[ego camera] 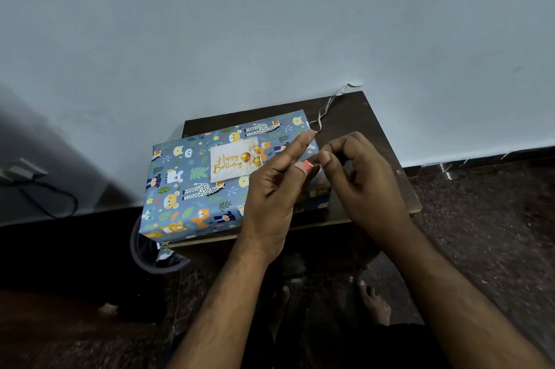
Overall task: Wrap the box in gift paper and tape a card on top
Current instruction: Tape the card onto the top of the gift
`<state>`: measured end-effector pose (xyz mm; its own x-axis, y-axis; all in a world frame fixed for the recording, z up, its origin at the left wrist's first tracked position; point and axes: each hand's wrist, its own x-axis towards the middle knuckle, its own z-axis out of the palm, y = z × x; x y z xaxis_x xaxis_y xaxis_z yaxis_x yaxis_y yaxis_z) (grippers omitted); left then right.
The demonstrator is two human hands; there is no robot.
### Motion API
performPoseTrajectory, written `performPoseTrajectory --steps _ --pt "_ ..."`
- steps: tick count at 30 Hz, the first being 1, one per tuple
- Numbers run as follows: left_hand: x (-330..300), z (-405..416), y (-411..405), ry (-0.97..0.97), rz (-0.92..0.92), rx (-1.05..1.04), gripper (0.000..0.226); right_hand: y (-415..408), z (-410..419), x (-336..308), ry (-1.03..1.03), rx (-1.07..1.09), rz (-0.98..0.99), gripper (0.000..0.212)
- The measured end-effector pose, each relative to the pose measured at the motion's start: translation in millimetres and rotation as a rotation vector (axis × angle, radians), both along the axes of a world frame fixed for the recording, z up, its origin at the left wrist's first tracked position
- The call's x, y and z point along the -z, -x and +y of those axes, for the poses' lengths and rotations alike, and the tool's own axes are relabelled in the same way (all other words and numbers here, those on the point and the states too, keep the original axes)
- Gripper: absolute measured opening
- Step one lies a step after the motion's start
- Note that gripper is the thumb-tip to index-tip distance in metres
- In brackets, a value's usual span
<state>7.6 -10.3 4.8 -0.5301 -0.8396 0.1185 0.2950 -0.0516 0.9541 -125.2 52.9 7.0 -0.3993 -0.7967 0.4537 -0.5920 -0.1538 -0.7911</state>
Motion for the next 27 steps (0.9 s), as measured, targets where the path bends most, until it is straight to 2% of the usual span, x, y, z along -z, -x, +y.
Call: performPoseTrajectory --steps 4,7,12,15,18,22,27 --pt "3 2 4 -0.022 -0.025 -0.039 0.038 0 3 1 0.030 0.031 0.315 0.022" --pt "1 5 7 -0.076 -0.004 -0.051 0.037 2 5 1 0.071 0.073 0.454 0.016" --pt "-4 7 13 -0.182 0.102 -0.069 0.035 5 9 -1 0.093 0.069 0.515 0.015" --pt "-8 7 18 -0.331 0.231 -0.097 0.035 6 8 3 0.052 0.014 0.546 0.012" --pt "-9 7 22 -0.429 0.312 -0.085 0.038 9 5 9 -0.033 -0.021 0.629 0.026" --pt "-5 7 32 -0.466 0.316 -0.086 0.036 17 7 10 -0.013 0.019 0.674 0.030" --pt "4 10 44 -0.457 0.308 -0.092 0.036 24 6 11 0.048 0.066 0.692 0.016"
